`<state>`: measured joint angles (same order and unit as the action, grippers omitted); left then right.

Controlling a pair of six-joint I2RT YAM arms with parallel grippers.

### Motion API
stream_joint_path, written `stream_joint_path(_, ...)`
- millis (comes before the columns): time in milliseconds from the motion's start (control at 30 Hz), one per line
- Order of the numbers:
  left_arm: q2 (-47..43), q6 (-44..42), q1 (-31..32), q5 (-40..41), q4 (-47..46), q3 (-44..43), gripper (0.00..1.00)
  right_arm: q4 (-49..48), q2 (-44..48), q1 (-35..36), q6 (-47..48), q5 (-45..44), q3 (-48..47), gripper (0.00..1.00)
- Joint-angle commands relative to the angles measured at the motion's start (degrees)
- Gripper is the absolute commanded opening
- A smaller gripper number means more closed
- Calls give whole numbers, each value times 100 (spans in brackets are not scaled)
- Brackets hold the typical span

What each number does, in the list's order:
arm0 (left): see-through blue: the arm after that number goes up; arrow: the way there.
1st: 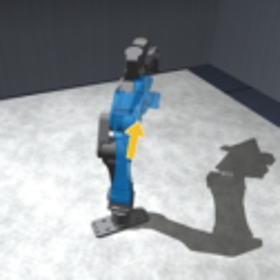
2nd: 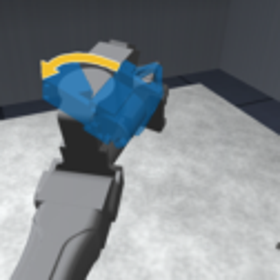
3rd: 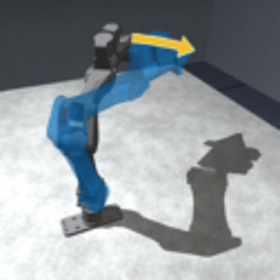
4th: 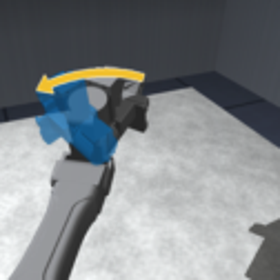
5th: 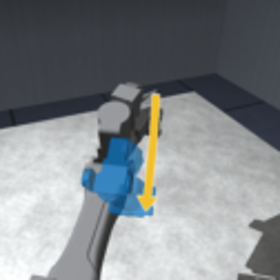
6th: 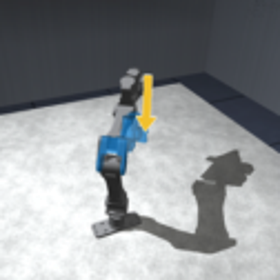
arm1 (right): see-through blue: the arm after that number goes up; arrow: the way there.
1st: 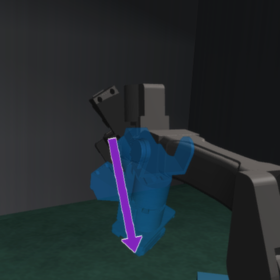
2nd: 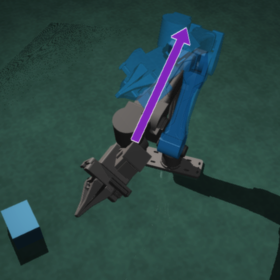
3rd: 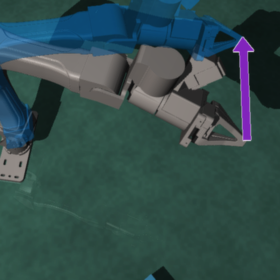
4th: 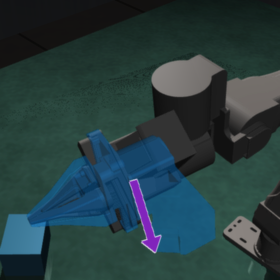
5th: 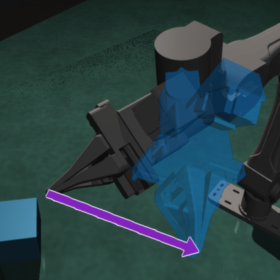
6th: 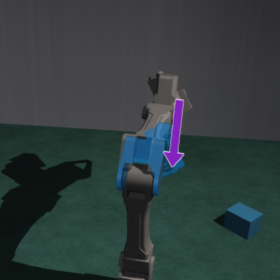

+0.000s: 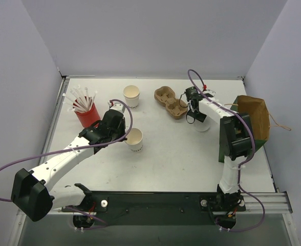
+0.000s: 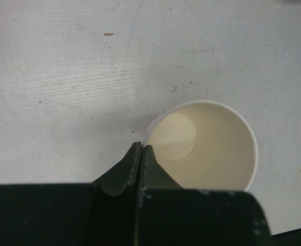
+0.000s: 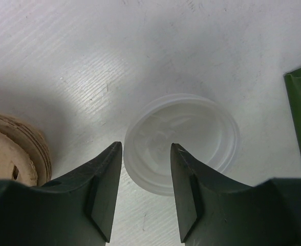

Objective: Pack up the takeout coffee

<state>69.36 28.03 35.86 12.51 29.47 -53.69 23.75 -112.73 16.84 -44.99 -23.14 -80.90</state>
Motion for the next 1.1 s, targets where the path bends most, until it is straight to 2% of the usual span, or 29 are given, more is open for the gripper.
stream_joint_path(0,-151,-26,27,-56,-328,-10,0,34,-56,-58,-80,-77,-206,38)
stream_joint_path(67,-151,-26,44,-65,-319,-19,0,16,-91,-76,-80,-33,-233,39)
stream_joint_path(267,-125,-43,62,-74,-354,25,0,-10,-162,-76,-27,2,-303,29)
stream_joint_path(467,-63,-43,114,-82,-442,113,0,-2,-135,-67,25,28,-295,15)
stream_joint_path(600,-11,-26,150,-74,-539,175,0,7,-74,-76,52,72,-268,1)
stream_joint_path(867,42,1,246,-47,-741,333,0,139,84,-6,166,90,-329,0)
stream_joint_path(1067,121,9,273,-65,-794,333,13,358,146,47,228,73,-426,0)
